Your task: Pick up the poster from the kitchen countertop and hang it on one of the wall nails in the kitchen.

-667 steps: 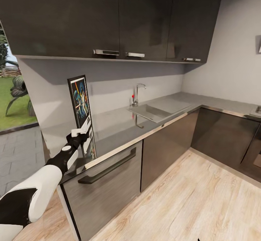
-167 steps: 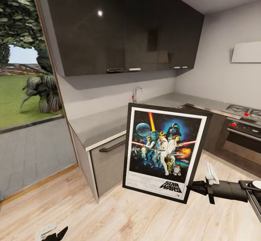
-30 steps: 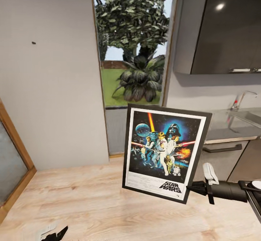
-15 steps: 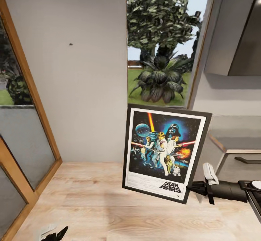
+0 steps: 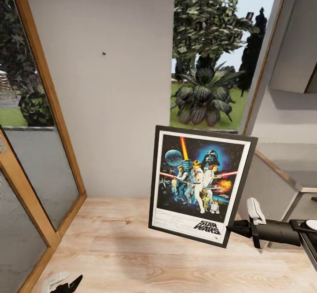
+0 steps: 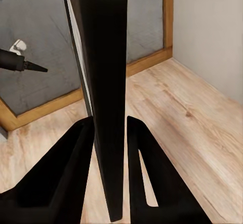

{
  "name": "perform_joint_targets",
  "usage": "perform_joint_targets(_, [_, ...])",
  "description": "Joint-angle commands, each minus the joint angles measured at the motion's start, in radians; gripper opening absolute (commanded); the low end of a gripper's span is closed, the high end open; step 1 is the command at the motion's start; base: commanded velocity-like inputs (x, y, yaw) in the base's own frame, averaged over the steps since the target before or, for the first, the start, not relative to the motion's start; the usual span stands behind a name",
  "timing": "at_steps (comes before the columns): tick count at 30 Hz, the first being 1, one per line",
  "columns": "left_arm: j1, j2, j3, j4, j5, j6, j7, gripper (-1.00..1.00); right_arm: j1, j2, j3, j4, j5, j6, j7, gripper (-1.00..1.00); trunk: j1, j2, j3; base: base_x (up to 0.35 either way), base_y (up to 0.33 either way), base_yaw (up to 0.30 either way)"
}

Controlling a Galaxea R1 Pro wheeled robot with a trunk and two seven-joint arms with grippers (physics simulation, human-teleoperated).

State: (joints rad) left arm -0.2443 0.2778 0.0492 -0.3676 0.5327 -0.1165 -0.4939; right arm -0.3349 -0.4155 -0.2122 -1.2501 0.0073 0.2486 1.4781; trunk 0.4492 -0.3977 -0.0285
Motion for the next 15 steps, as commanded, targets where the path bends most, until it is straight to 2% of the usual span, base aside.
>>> perform_joint_targets(1, [-0.001, 0.000, 0.002, 0.002, 0.004, 0.000, -0.006, 1.00, -0.001, 0.000, -0.001, -0.001, 0.001, 0.012, 0.005, -1.00, 0.001, -0.002, -0.002, 0.082, 0.319, 0.002])
perform_joint_targets(6, [-0.001, 0.000, 0.002, 0.001, 0.004, 0.000, -0.006, 1.00, -0.001, 0.001, 0.000, -0.001, 0.000, 0.012, 0.005, -1.00, 0.001, -0.002, -0.002, 0.089, 0.329, 0.041])
perform_joint_targets(15, [-0.001, 0.000, 0.001, 0.001, 0.004, 0.000, -0.006, 1.00, -0.001, 0.002, 0.000, -0.002, 0.001, 0.011, 0.004, -1.00, 0.001, -0.002, -0.002, 0.115, 0.336, 0.253])
